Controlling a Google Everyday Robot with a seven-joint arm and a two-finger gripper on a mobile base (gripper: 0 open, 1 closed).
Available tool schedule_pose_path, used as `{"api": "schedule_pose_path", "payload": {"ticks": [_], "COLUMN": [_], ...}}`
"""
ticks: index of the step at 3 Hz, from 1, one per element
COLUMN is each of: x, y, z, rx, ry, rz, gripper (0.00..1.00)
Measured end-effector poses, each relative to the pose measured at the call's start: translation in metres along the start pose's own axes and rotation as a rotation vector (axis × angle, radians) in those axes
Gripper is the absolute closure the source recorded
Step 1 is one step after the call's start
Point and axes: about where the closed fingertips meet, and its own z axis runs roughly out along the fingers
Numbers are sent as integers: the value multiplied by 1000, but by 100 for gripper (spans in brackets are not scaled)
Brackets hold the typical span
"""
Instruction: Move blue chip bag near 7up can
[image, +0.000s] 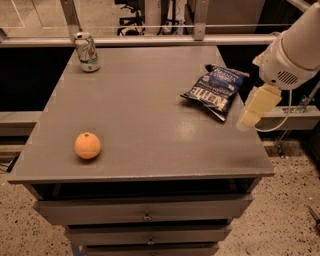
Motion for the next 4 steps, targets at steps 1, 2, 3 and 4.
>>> {"api": "schedule_pose_path", "payload": {"ticks": [1, 2, 3, 4], "x": [-13, -29, -39, -38], "y": [-35, -50, -59, -67], "z": [38, 62, 87, 107], "rx": [36, 24, -6, -14], "ry": [-99, -172, -243, -277], "rz": [151, 248, 348, 420], "gripper": [0, 0, 0, 0]}}
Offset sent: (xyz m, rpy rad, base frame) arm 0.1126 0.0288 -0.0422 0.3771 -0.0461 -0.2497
